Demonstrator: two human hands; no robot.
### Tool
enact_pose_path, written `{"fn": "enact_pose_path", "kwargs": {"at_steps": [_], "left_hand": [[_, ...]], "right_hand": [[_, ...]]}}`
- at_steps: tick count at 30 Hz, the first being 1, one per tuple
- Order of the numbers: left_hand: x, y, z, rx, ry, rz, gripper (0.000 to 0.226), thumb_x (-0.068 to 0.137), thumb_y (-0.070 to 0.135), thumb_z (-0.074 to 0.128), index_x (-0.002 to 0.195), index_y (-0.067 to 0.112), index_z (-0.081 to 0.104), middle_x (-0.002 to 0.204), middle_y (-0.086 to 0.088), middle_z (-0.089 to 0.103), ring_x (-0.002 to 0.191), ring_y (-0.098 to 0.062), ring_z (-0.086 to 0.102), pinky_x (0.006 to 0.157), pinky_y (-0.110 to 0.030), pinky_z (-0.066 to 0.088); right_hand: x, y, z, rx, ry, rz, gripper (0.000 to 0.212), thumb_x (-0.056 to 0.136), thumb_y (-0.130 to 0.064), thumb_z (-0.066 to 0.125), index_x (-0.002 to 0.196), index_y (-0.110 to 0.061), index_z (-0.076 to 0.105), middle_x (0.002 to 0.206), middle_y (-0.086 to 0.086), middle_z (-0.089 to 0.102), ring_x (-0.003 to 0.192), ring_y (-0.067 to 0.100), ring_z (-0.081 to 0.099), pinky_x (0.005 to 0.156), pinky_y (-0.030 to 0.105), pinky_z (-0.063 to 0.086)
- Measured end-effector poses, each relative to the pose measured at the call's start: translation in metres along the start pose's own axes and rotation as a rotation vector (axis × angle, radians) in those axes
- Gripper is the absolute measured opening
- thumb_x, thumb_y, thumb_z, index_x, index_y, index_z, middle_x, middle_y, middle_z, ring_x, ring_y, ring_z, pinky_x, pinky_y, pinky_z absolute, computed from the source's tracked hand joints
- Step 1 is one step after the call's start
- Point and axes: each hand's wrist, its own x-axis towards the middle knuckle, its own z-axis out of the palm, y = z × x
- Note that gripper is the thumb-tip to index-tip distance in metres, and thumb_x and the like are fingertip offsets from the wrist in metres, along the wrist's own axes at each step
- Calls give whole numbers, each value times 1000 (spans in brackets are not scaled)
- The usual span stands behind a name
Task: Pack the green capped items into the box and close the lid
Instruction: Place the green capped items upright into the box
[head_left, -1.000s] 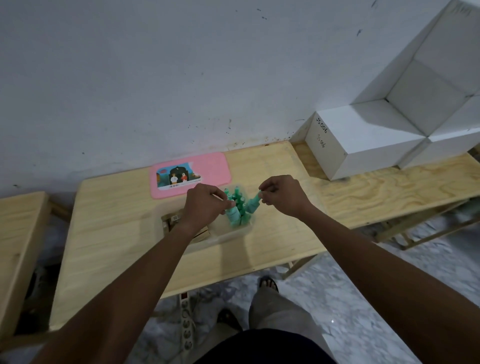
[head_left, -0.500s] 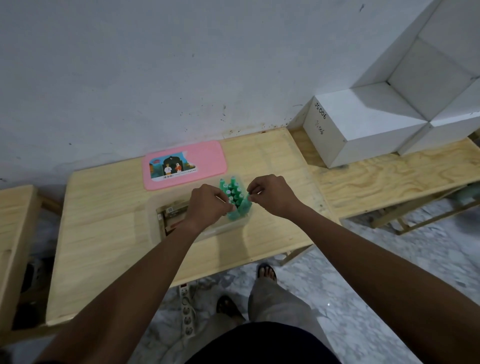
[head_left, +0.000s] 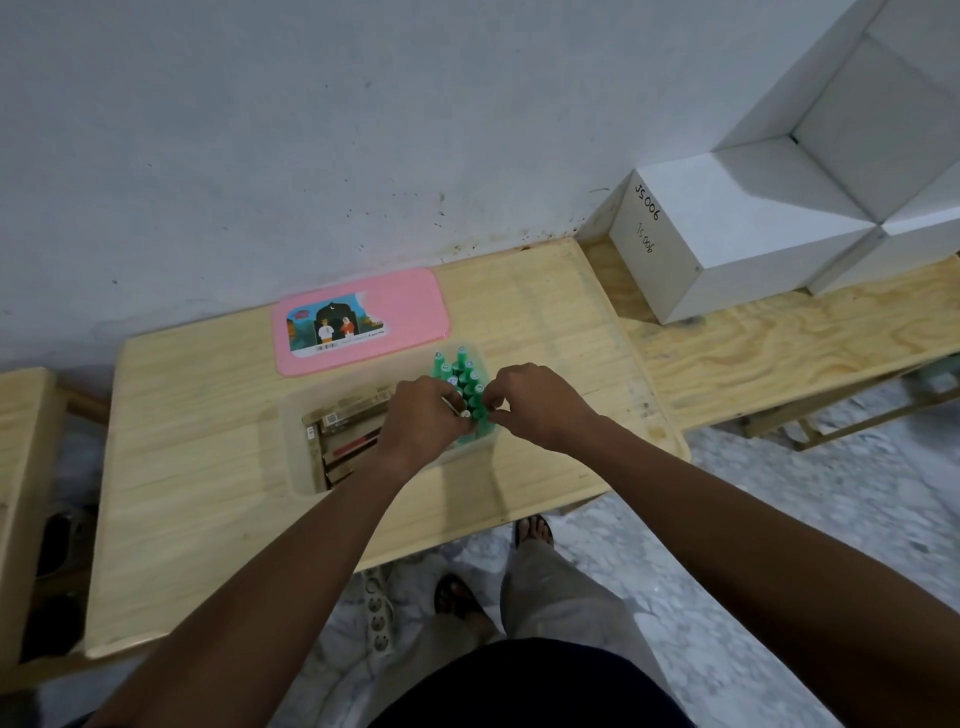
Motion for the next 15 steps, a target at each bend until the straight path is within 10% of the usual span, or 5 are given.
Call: {"fn": "enact_pose_path", "kwargs": {"at_steps": [15], "left_hand": [[-7,-14,10,-87,6,15,22,58,22,87,57,15,67,59,3,68,57,-14,65,58,-31,53]], "right_hand": [[5,-1,12,-44,51,28,12,86,-25,69,95,-19,74,95,3,61,92,22,58,66,30,41]]}}
